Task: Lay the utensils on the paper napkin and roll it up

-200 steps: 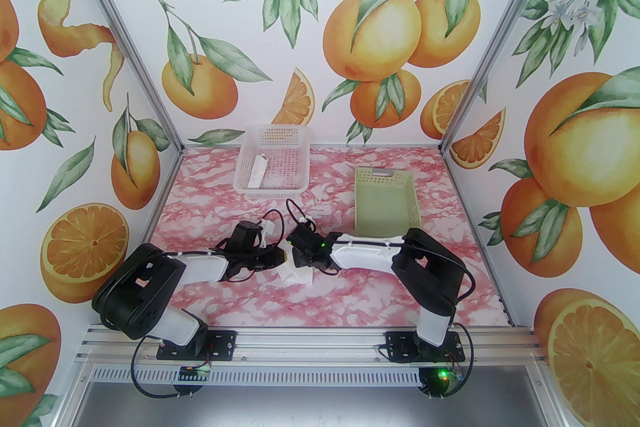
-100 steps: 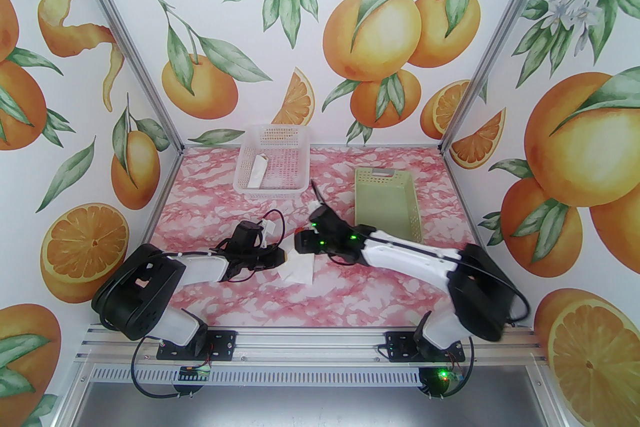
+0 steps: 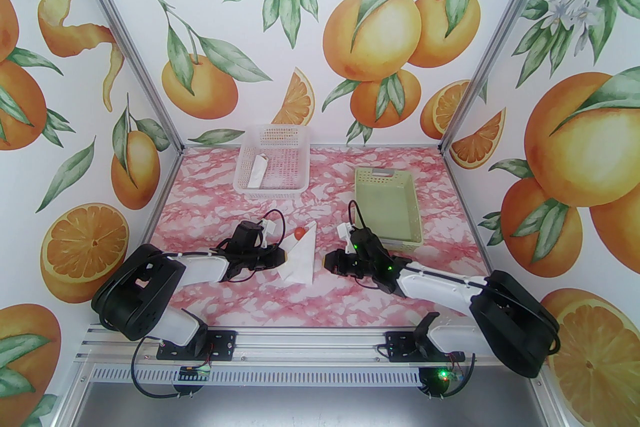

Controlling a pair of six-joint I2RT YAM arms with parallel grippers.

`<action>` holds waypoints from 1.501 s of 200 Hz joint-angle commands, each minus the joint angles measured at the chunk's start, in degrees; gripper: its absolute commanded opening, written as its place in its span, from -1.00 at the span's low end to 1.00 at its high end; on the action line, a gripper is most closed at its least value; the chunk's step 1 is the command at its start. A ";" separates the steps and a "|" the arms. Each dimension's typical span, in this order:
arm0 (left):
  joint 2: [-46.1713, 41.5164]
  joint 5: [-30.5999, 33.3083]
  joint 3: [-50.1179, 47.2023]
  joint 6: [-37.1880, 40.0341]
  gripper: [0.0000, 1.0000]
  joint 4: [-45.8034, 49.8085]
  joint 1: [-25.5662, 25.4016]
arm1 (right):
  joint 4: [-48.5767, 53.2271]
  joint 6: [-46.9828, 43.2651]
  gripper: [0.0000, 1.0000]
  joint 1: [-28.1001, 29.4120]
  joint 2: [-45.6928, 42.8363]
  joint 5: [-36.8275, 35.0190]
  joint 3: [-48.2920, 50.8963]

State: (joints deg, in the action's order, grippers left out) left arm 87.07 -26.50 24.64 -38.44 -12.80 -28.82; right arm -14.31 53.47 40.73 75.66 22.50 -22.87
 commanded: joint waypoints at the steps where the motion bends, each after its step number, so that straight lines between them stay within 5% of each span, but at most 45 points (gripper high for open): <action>1: 0.30 3.30 0.23 1.48 -0.96 4.87 -0.28 | -9.73 3.73 -1.00 0.01 2.25 3.01 1.83; 157: -0.44 3.85 0.49 2.05 -0.96 6.38 -0.65 | -16.81 7.88 -1.00 6.55 15.09 2.52 0.81; 300: -0.93 4.26 0.67 2.66 -0.96 7.81 -0.62 | -7.56 4.85 -1.00 6.51 14.63 -0.11 0.60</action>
State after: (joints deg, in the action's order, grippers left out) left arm 86.41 -24.93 25.58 -37.06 -10.02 -29.32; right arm -27.66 60.29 46.85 91.09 24.43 -21.82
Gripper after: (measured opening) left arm 0.058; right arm 0.054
